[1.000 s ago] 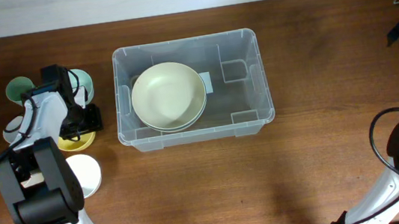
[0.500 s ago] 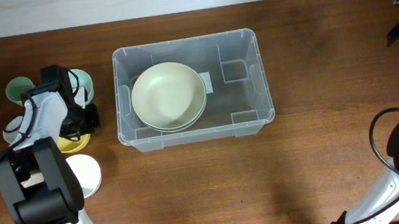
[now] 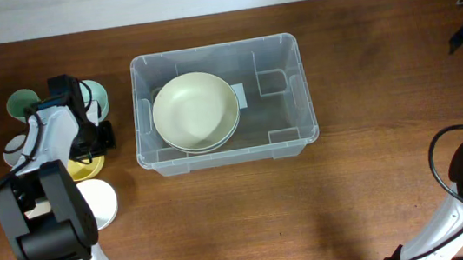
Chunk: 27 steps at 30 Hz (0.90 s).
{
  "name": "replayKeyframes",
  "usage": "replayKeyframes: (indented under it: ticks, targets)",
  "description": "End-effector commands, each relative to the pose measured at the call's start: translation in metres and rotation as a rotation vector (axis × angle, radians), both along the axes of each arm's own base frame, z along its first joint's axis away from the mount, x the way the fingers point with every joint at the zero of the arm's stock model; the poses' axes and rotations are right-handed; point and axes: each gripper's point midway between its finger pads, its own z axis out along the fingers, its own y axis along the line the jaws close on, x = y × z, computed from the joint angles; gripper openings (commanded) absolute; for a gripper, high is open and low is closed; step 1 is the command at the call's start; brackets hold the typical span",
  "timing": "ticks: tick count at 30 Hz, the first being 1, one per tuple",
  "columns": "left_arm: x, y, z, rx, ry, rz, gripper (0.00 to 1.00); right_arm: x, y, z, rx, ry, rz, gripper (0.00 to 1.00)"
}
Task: Pack container
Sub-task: 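Lift the yellow bowl and carry it right into the bin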
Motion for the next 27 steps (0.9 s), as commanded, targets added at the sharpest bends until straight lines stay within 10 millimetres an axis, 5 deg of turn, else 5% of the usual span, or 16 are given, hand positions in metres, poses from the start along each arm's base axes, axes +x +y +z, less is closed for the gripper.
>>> replayKeyframes:
  ticks: [1,8,19,24,27]
  targets:
    - [0.005,-0.02,0.003,-0.049,-0.009,-0.037,0.01,0.0,0.002,0.001,0.0,-0.002,0.011,0.99]
    - [0.026,-0.032,0.046,-0.035,-0.097,-0.077,0.01,0.0,0.002,0.001,0.0,-0.002,0.01,0.99]
    - [0.036,-0.019,0.129,0.066,-0.287,-0.065,0.01,0.0,0.002,0.001,0.0,-0.002,0.01,0.99]
    - [0.034,-0.013,0.181,0.125,-0.408,-0.051,0.01,0.0,0.002,0.001,0.0,-0.002,0.01,0.99]
    - [0.035,-0.03,0.223,0.109,-0.521,-0.086,0.01,0.0,0.002,0.001,0.0,-0.002,0.01,0.99]
